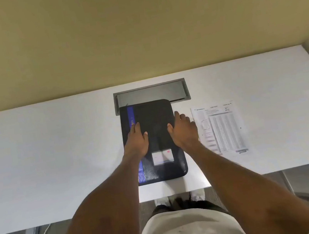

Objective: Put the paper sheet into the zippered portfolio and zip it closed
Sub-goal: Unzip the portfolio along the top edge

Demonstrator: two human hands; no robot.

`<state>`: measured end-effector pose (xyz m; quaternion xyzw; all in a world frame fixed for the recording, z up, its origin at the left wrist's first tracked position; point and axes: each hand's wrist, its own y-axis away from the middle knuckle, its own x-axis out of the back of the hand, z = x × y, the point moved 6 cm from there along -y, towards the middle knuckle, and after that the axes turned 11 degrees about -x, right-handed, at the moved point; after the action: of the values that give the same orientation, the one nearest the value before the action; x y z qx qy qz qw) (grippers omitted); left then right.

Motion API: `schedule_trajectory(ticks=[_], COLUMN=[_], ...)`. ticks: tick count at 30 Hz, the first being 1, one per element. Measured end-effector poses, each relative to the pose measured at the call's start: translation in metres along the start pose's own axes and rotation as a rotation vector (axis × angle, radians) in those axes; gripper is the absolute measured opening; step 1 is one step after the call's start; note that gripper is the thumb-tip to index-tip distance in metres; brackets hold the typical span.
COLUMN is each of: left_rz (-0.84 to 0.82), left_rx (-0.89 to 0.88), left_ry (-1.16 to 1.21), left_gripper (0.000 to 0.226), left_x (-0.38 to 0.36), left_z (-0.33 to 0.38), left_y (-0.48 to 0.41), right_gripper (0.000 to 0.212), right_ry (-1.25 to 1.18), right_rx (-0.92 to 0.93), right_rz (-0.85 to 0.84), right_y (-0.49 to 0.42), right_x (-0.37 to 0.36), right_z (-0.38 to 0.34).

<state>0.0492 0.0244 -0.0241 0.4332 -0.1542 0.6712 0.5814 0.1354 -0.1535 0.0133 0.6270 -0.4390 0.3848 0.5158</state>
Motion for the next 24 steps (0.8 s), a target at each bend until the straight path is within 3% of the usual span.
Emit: schedule_trajectory(ticks=[8, 24], left_rz=[-0.05, -0.069], left_rx=[0.055, 0.071], left_ry=[-0.039, -0.173], left_gripper=[0.065, 0.073], left_x=[-0.022, 0.02], left_z=[-0.049, -0.072], left_y=[-0.017, -0.13], right_gripper=[0.067, 0.078], right_ry=[-0.024, -0.045], right_rx=[-0.052, -0.006], right_rz=[-0.247, -0.242], right_y=[-0.013, -0.132], right_x=[-0.052, -0.049], right_z=[0.004, -0.037])
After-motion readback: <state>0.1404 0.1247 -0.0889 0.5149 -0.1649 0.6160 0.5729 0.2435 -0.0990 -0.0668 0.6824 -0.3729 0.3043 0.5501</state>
